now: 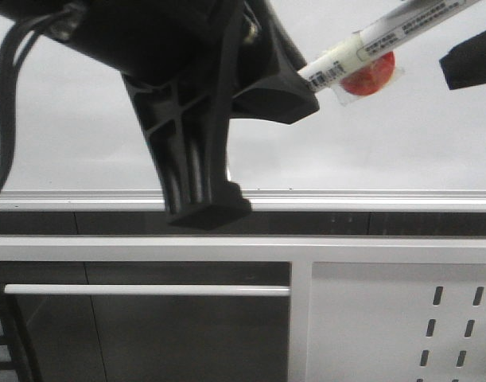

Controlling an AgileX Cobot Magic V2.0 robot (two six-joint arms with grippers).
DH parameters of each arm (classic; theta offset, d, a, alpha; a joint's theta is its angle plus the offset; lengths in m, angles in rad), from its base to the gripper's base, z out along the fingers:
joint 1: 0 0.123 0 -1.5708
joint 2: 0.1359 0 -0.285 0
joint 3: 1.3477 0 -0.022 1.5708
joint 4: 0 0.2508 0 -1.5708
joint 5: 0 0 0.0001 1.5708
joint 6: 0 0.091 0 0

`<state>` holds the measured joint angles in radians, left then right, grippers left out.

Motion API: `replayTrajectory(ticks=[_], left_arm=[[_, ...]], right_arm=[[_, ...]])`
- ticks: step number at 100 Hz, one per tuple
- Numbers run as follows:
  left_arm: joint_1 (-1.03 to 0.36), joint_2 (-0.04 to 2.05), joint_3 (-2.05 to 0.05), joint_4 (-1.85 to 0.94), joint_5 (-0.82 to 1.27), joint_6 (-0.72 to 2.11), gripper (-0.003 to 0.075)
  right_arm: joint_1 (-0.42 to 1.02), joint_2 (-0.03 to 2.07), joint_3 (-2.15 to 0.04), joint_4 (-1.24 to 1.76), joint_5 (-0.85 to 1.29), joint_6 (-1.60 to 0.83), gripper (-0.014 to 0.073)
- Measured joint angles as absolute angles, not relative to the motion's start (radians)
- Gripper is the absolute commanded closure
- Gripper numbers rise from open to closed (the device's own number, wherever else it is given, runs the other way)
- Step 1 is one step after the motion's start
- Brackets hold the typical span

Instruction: Write number 1 on whiteboard

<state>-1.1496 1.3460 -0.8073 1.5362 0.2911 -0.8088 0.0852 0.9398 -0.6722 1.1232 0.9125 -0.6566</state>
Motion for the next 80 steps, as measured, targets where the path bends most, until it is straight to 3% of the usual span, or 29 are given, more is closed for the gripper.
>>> replayTrajectory(ticks=[13,23,80], left_arm=[[-1.150,1.346,-0.807,1.536,0.289,-0.809,0.0738],[-1.150,1.346,-0.807,1.536,0.289,-0.809,0.0738],[-1.150,1.346,-0.807,1.536,0.289,-0.809,0.0738]], right_arm=[[0.085,0.940,-0.672,1.143,0.916,-0.657,0.0342],[0.085,0.940,-0.672,1.149,0.925,-0.657,0.0384],[0.085,0.940,-0.672,1.166,0.998,-0.657,0.0386]])
